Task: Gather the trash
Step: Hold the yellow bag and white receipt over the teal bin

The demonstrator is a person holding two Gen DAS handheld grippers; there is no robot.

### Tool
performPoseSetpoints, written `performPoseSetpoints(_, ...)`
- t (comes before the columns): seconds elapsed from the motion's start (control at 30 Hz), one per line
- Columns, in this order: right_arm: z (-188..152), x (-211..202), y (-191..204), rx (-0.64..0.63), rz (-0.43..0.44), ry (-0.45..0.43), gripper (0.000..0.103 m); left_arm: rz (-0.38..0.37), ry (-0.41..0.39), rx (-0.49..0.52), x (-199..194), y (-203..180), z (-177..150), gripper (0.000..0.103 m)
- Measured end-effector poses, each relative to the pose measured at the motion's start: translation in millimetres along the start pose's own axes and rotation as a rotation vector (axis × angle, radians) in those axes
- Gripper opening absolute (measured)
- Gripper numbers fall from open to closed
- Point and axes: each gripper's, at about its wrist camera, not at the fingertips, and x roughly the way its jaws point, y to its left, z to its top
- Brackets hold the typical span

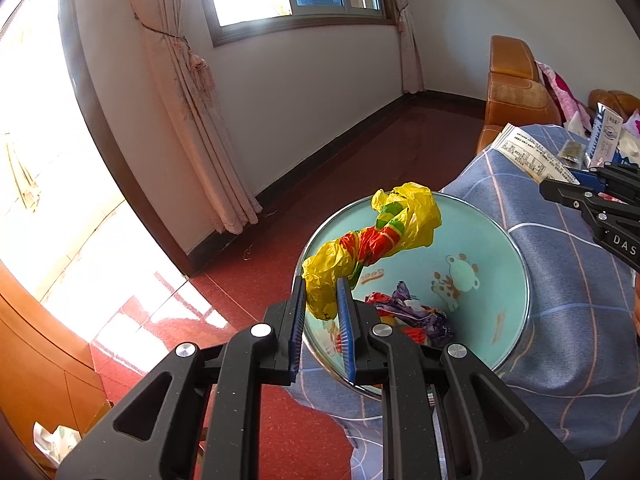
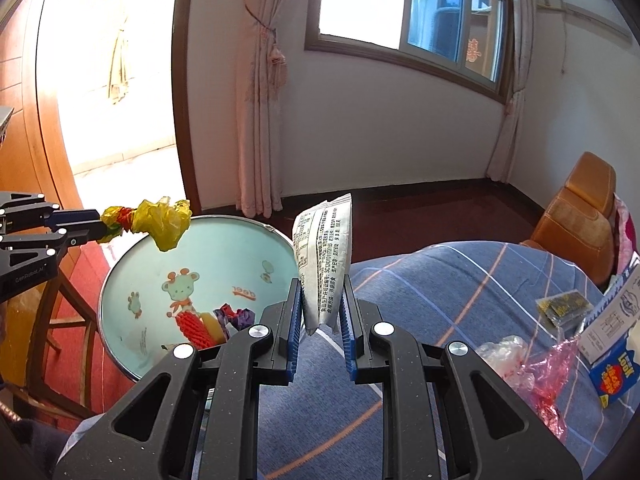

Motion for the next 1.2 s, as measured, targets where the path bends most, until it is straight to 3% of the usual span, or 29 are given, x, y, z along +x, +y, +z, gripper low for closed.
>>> performPoseSetpoints(0.9,6,14,23,-0.079,0.055,-0.001,0.019,0.106,-0.012,0.045,3,-1,0,0.016)
performPoseSetpoints(1.2,6,20,25,-0.090,0.061,0.018,0.019,0.100,-0.011,0.050,2,-4,-1,0.016)
